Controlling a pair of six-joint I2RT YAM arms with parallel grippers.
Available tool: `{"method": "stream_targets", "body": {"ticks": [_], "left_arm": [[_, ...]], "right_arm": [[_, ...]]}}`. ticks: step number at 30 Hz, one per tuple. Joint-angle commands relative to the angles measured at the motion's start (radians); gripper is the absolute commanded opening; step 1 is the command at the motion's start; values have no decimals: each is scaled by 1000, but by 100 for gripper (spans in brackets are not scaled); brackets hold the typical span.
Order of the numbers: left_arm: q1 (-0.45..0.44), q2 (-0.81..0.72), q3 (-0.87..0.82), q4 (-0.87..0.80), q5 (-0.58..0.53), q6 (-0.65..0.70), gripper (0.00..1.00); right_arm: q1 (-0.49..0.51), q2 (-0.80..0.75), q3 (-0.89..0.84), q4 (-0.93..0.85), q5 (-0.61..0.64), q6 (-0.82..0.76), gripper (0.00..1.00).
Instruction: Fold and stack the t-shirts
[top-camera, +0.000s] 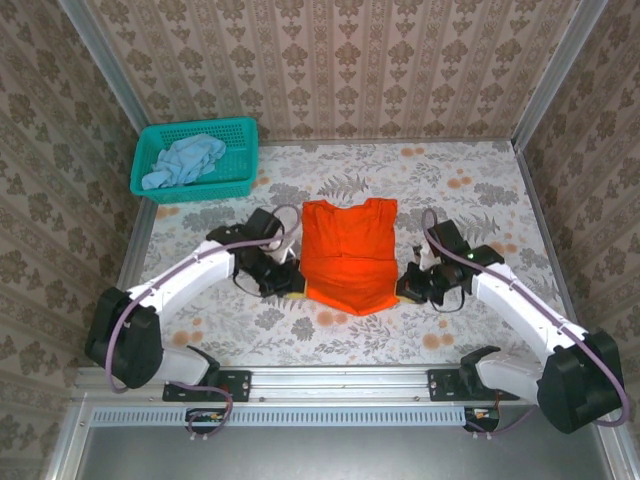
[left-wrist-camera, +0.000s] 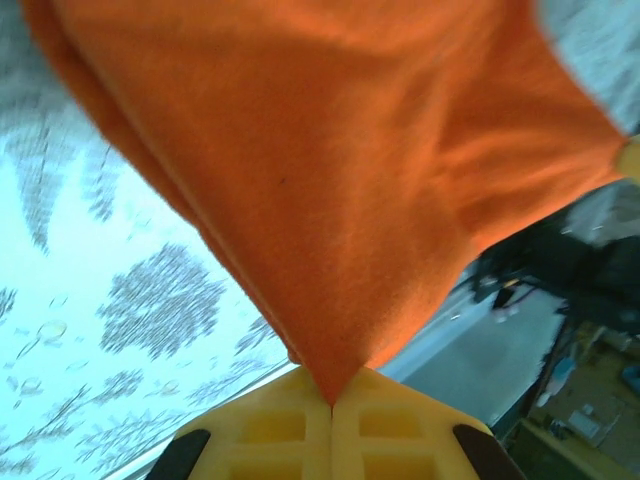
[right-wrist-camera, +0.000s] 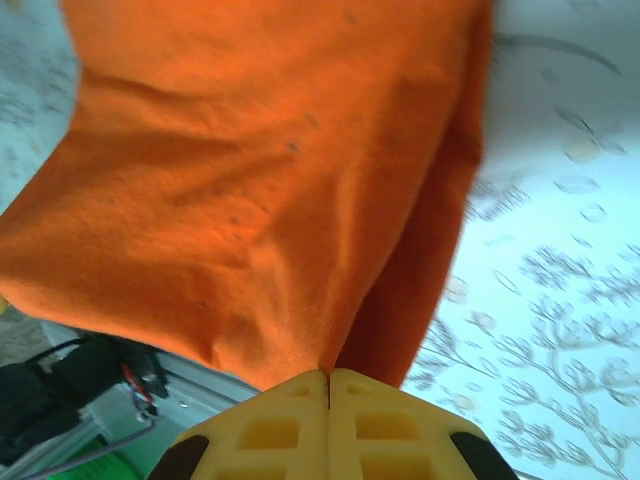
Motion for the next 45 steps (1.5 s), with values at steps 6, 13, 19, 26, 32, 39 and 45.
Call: {"method": "stream_targets", "body": {"ticks": [6, 13, 19, 26, 32, 39, 45], "left_arm": [[77, 34, 149, -36, 75, 2, 0], [156, 144, 272, 26, 75, -3, 0], [209, 347, 483, 40, 45, -23, 0], [272, 701, 848, 59, 11, -88, 4], [304, 984, 1221, 83, -79, -212, 45], [289, 952, 1298, 96, -75, -121, 64], [210, 783, 1009, 65, -65, 76, 50]], "right_arm": [[-16, 89, 204, 4, -17, 47, 0], [-95, 198, 350, 27, 4, 75, 0], [-145, 430, 561, -25, 54, 86, 0], [-216, 798, 868, -47, 34, 175, 0], [-271, 1148, 1310, -209, 82, 198, 28], [-297, 1097, 1282, -199, 85, 190, 37], [-213, 719, 677, 233, 23, 267, 33]]}}
